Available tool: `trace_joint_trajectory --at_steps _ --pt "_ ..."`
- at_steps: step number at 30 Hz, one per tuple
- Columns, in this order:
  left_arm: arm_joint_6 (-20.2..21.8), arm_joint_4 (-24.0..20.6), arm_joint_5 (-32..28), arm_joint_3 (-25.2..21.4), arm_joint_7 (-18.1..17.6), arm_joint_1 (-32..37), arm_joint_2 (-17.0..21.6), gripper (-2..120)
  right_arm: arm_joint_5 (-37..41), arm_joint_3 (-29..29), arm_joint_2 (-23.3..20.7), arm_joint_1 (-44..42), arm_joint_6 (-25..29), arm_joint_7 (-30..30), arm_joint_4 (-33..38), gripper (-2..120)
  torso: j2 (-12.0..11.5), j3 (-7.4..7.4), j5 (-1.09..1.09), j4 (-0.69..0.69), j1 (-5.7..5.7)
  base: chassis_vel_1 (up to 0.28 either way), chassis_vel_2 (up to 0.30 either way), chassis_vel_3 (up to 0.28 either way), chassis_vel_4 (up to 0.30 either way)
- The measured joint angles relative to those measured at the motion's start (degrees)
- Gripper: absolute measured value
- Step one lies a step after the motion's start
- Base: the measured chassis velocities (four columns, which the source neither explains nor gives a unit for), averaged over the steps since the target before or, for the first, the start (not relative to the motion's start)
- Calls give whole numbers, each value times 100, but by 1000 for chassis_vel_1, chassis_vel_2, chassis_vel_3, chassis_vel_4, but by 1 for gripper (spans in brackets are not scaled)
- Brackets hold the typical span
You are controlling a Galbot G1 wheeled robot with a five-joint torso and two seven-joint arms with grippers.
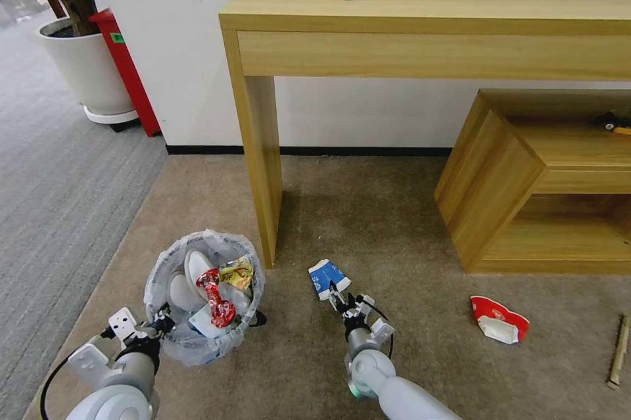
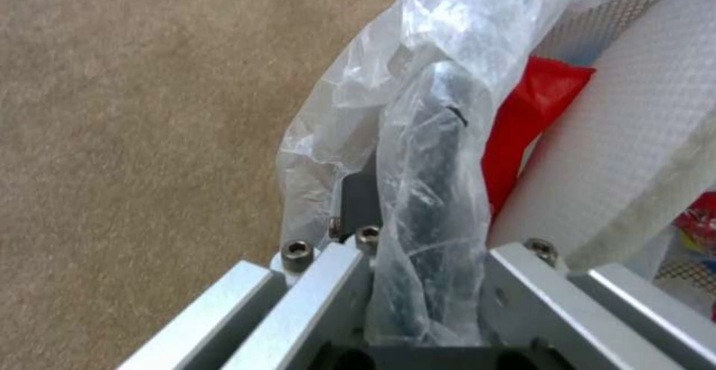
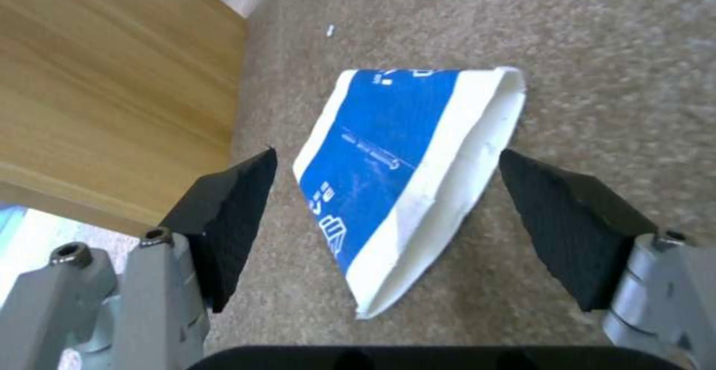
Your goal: Pick up the trash bin and place the garbage on the floor into it.
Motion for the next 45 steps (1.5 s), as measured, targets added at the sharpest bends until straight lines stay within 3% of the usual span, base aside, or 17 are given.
trace_joint_trajectory --at_steps 37,42,45 --pt "-2 -594 -11 -179 55 499 -72 0 14 127 737 648 -237 -334 -1169 68 0 0 0 0 0 0 0 0 0" --pt "-4 -649 -10 -201 60 561 -66 0 24 130 812 788 -277 -399 -1300 58 0 0 0 0 0 0 0 0 0" --pt "-6 -673 -20 -205 64 571 -62 0 -12 117 870 845 -279 -425 -1394 45 0 0 0 0 0 0 0 0 0"
